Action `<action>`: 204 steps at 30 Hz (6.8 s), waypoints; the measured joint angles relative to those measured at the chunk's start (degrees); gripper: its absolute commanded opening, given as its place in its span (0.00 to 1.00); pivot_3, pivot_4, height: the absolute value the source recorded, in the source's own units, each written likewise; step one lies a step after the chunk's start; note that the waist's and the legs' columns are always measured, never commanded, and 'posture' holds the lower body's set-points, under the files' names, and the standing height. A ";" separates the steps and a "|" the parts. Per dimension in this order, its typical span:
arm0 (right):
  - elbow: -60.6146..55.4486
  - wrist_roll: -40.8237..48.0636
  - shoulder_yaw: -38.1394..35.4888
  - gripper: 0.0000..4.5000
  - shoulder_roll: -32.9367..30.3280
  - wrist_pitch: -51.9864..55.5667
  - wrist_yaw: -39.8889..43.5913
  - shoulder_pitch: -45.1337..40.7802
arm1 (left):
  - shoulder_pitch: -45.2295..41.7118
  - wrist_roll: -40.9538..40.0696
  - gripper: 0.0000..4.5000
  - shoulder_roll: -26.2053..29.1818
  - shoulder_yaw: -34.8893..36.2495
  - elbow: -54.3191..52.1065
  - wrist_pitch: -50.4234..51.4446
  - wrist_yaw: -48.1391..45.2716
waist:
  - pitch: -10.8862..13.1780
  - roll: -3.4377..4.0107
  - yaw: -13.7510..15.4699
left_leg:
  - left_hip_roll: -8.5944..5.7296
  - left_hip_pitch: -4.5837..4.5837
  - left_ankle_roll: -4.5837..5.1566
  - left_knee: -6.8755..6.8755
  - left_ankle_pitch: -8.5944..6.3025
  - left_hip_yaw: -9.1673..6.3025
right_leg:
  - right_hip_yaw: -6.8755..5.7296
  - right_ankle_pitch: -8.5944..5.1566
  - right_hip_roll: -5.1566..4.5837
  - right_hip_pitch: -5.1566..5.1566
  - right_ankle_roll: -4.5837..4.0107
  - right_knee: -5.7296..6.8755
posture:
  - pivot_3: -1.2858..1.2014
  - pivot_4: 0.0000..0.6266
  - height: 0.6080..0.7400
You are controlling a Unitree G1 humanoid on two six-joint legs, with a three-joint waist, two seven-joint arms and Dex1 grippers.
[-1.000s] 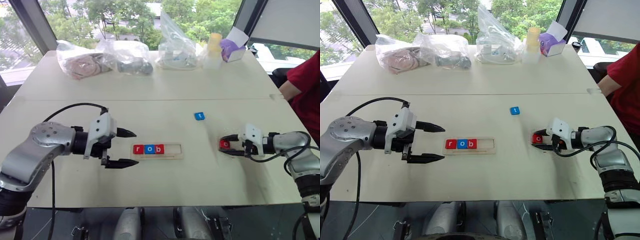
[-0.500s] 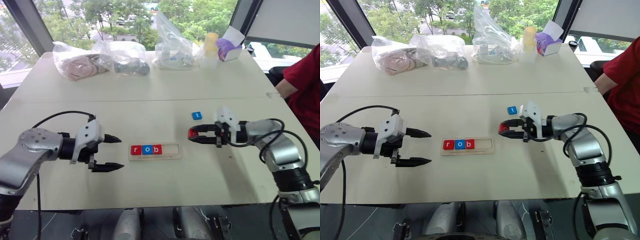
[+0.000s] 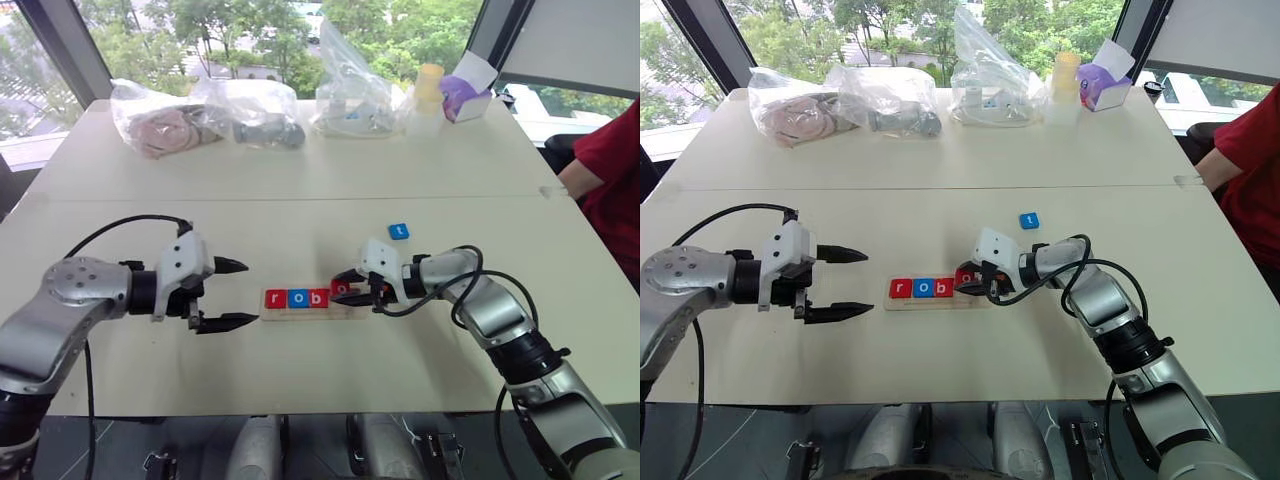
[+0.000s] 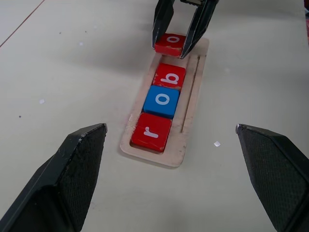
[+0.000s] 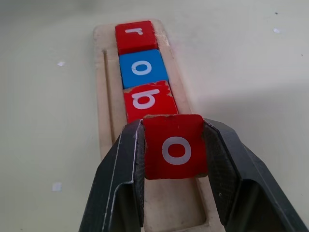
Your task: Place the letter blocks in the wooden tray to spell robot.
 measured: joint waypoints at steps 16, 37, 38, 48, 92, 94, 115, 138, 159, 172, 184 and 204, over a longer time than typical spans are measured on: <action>0.09 -1.79 1.04 0.26 0.03 -2.20 0.39 0.69 | -0.18 0.11 1.00 -1.01 -0.08 0.30 -0.01 0.87 | 0.00 0.00 0.01 | -0.01 0.00 0.00 0.00 0.00 0.00 | 0.00 0.00 0.00 0.00 0.01 0.00 | 0.52 0.24 1.00; -10.75 1.96 -8.34 0.98 -0.93 5.68 -6.88 3.11 | -0.39 0.62 1.00 -2.47 -0.13 0.15 -0.01 1.93 | -0.01 -0.01 0.20 | -0.01 -0.02 0.00 -0.01 0.00 -0.04 | 0.00 0.01 -0.03 0.00 0.02 0.00 | 0.52 0.24 1.00; -13.15 2.18 -9.47 0.98 -1.35 6.40 -7.88 4.53 | -0.38 0.62 1.00 -2.51 -0.13 0.16 -0.01 1.92 | -0.02 -0.03 0.24 | -0.01 -0.02 0.00 -0.02 0.00 -0.04 | -0.02 0.01 -0.03 0.02 0.02 0.00 | 0.52 0.24 1.00; -14.26 -2.28 -3.81 0.98 -1.10 1.43 -12.29 11.21 | -3.43 1.27 1.00 -3.62 -1.93 2.11 -0.48 1.20 | -0.03 -0.05 -0.07 | -0.04 0.02 -0.02 0.05 0.01 0.02 | 0.00 0.00 0.03 0.04 -0.02 0.01 | 0.52 0.24 1.00; 6.10 -7.10 -19.98 0.69 20.68 10.72 -59.07 3.58 | -17.20 5.68 1.00 -18.53 -8.70 14.08 -4.08 4.12 | -0.08 -0.08 -0.20 | -0.11 0.07 -0.07 0.01 0.05 0.03 | 0.09 0.07 0.05 -0.02 -0.01 0.26 | 0.52 0.24 1.00; 6.98 -7.09 -19.78 0.47 20.69 10.09 -58.79 3.28 | -17.04 5.70 1.00 -18.56 -8.68 14.04 -4.15 4.17 | -0.08 -0.08 -0.09 | -0.10 0.07 -0.07 0.04 0.05 0.02 | 0.05 0.06 0.05 0.03 -0.01 0.25 | 0.52 0.24 1.00; -35.20 -7.66 -24.86 0.26 28.26 39.03 -65.42 26.40 | -14.62 3.89 1.00 -16.64 -10.32 6.28 -0.66 2.47 | -0.10 -0.06 -0.38 | -0.02 0.04 -0.09 -0.04 0.06 -0.07 | 0.08 -0.04 0.15 -0.11 -0.20 0.23 | 0.52 0.24 1.00; -10.71 6.18 -28.96 0.99 -11.35 3.74 -12.56 23.78 | -18.83 -0.18 1.00 -10.10 -9.06 6.33 2.57 -7.05 | -0.05 -0.09 0.09 | -0.14 -0.02 0.02 -0.08 0.00 0.05 | -0.02 -0.05 0.07 0.13 0.09 -0.19 | 0.52 0.24 1.00; 13.99 3.55 -21.47 0.35 -12.55 -19.80 2.16 16.83 | -14.05 -1.58 1.00 -5.67 -7.86 1.80 4.56 -5.39 | -0.05 -0.08 -0.08 | -0.05 0.13 -0.01 0.08 0.02 0.06 | 0.01 -0.01 0.13 0.25 0.03 -0.05 | 0.52 0.24 1.00; -0.09 4.53 -13.63 0.26 -10.17 -9.50 2.59 11.27 | -12.65 1.64 1.00 -2.80 -8.01 4.11 1.83 -7.04 | -0.04 -0.07 -0.04 | -0.02 0.17 -0.01 0.05 0.02 0.02 | 0.04 0.00 0.16 0.20 0.00 0.03 | 0.52 0.24 1.00; 7.52 -0.95 -2.56 0.26 -5.78 -11.92 7.06 1.16 | -7.97 1.05 1.00 -0.52 -3.18 3.37 2.52 -5.65 | -0.04 -0.07 0.12 | -0.03 0.03 -0.01 0.05 0.02 0.03 | -0.01 0.00 0.01 0.13 0.02 -0.03 | 0.52 0.24 1.00; 10.45 -2.48 -1.85 0.26 -1.58 -13.68 8.61 -1.07 | -4.39 0.21 1.00 -0.45 -1.19 0.19 3.00 -2.05 | -0.04 -0.07 -0.01 | -0.02 0.07 -0.01 0.05 0.02 0.02 | -0.02 0.00 0.05 0.14 0.01 0.01 | 0.52 0.24 1.00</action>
